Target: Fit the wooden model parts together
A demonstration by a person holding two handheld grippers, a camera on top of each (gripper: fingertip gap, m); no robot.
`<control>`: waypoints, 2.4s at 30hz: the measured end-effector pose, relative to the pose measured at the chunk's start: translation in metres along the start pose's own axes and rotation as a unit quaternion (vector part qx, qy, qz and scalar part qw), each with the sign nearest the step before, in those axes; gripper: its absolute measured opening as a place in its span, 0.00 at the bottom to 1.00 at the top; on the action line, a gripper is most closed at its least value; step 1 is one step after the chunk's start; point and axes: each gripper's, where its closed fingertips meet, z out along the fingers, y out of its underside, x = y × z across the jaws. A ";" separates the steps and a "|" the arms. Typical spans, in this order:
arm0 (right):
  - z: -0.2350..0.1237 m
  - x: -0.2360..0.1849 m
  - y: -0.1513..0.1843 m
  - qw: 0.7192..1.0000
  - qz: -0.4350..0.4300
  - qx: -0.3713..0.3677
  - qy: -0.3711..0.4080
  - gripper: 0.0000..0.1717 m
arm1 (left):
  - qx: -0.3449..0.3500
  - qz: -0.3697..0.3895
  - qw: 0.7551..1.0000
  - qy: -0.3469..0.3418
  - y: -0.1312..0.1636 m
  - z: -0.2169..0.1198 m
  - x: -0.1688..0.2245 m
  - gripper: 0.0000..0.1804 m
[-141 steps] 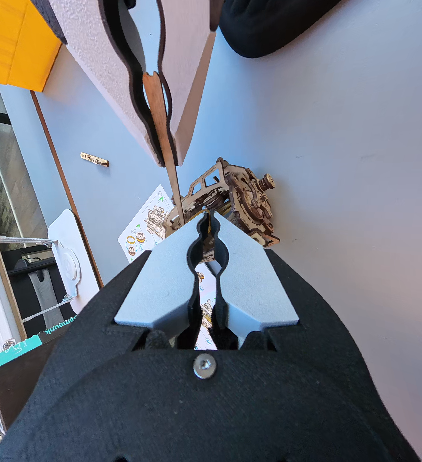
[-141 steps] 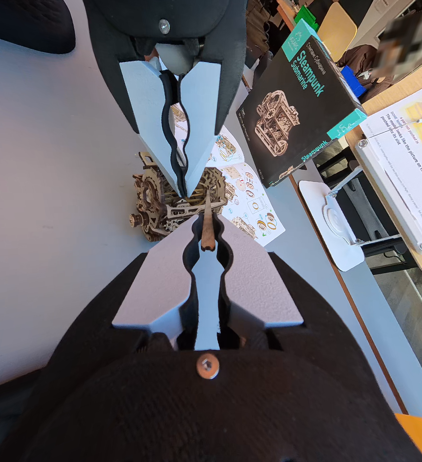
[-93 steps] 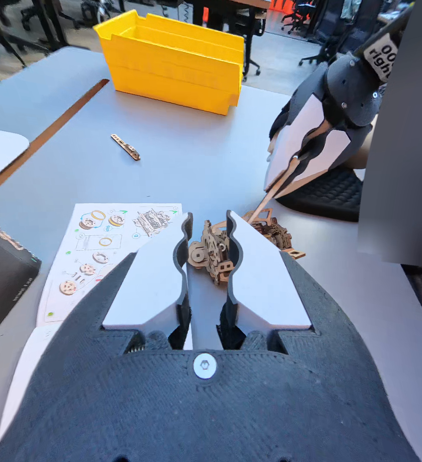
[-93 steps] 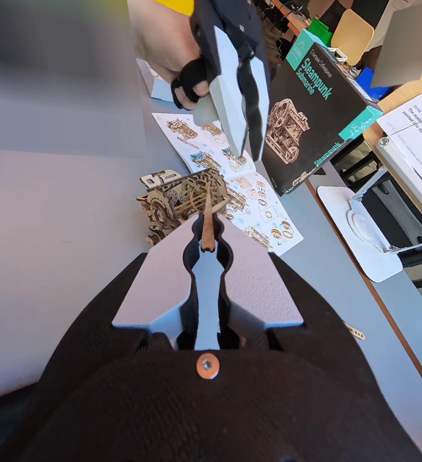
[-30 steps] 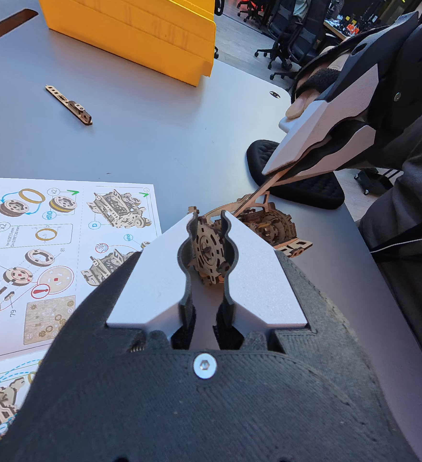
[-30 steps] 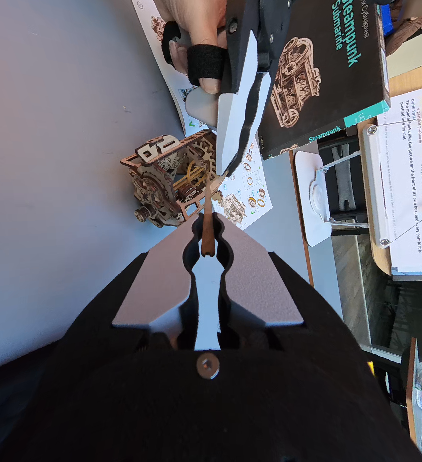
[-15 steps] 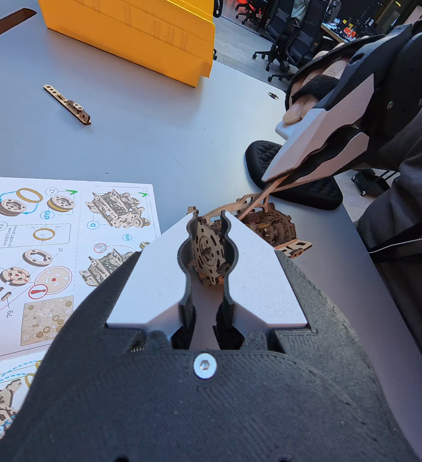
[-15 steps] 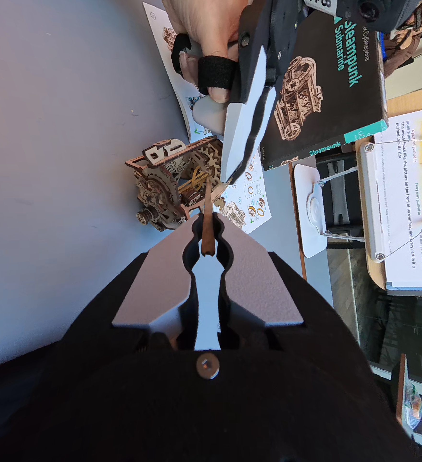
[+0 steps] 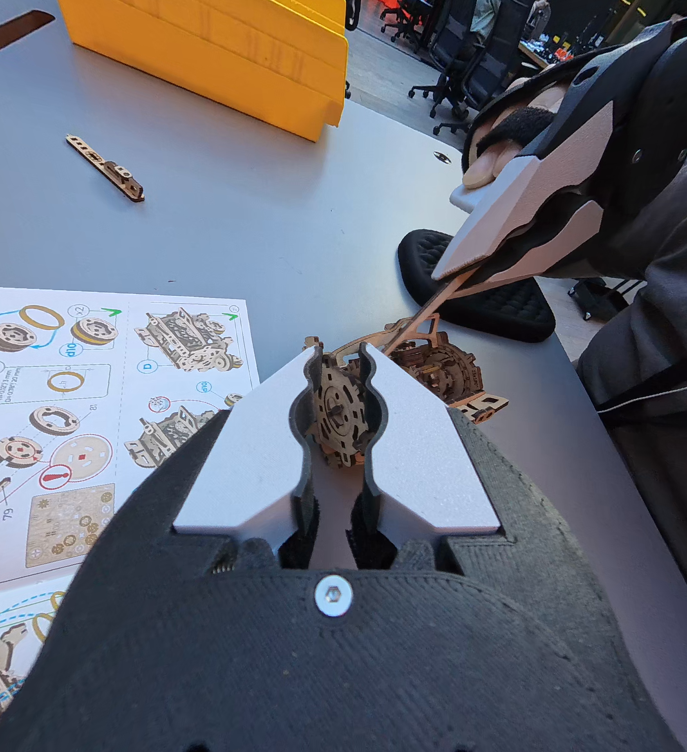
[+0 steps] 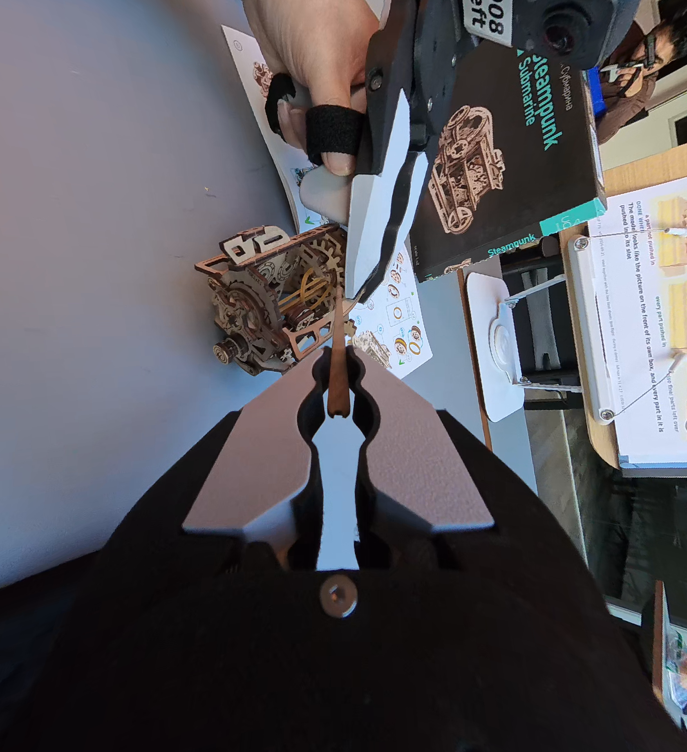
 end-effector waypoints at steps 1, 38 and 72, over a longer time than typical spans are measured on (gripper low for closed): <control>0.001 -0.001 0.000 1.000 -0.001 0.001 -0.002 0.03 | 0.000 0.000 1.000 0.000 0.000 0.000 0.000 0.09; 0.005 -0.010 0.016 0.981 0.159 -0.038 -0.103 0.03 | 0.002 0.000 1.000 -0.001 0.000 0.000 0.000 0.08; 0.000 0.006 0.007 0.943 0.038 -0.065 -0.323 0.03 | -0.272 0.059 0.952 -0.125 0.015 -0.011 -0.001 0.11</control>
